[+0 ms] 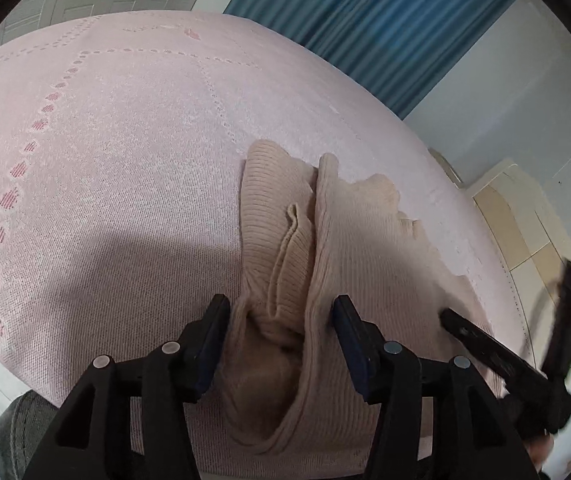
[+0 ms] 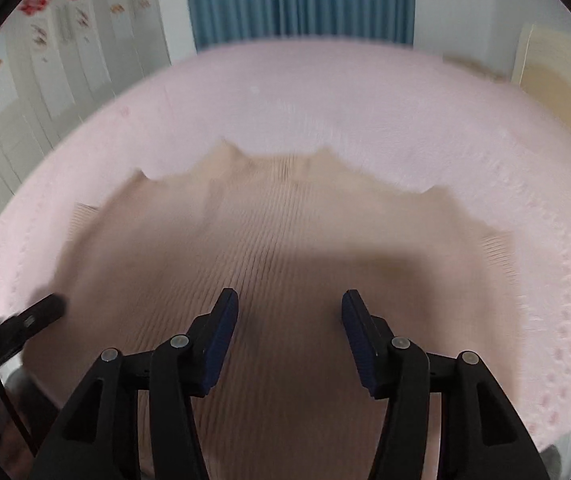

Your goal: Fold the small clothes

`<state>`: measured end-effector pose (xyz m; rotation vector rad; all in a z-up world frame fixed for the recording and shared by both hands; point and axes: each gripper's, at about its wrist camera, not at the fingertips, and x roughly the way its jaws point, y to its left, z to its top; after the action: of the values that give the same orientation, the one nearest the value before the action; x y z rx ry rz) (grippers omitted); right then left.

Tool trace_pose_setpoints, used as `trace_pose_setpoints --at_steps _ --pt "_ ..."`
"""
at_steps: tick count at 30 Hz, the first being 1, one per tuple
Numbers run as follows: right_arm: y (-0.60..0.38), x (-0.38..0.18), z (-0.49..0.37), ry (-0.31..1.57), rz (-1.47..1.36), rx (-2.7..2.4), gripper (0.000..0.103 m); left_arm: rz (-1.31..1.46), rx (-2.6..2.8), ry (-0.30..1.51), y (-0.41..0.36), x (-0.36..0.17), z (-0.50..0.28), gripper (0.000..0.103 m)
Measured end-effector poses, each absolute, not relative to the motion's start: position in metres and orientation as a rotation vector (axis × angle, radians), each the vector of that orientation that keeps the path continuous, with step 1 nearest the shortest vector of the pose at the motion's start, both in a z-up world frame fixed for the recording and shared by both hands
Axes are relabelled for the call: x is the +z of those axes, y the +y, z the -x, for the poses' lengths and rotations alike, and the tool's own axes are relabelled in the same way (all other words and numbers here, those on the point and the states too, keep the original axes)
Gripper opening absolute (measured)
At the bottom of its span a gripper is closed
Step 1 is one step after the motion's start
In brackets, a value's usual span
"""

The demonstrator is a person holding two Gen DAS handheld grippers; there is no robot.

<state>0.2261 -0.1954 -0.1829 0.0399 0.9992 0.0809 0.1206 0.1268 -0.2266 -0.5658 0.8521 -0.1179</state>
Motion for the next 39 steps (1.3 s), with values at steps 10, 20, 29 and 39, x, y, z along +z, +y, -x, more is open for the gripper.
trace_pose_setpoints --at_steps 10,20,29,39 --pt "-0.194 -0.200 -0.302 1.110 -0.031 0.008 0.058 0.605 -0.148 0.840 0.133 -0.234 -0.127 0.057" --pt "-0.187 -0.192 -0.278 1.108 0.004 0.009 0.059 0.614 -0.159 0.841 0.133 -0.235 -0.129 0.058" --pt "-0.174 -0.172 -0.166 1.081 0.126 0.075 0.059 0.607 -0.158 0.842 0.133 -0.234 -0.124 0.058" --pt "-0.198 -0.162 -0.101 1.120 0.055 0.180 0.059 0.620 -0.178 0.893 0.134 -0.232 -0.138 0.056"
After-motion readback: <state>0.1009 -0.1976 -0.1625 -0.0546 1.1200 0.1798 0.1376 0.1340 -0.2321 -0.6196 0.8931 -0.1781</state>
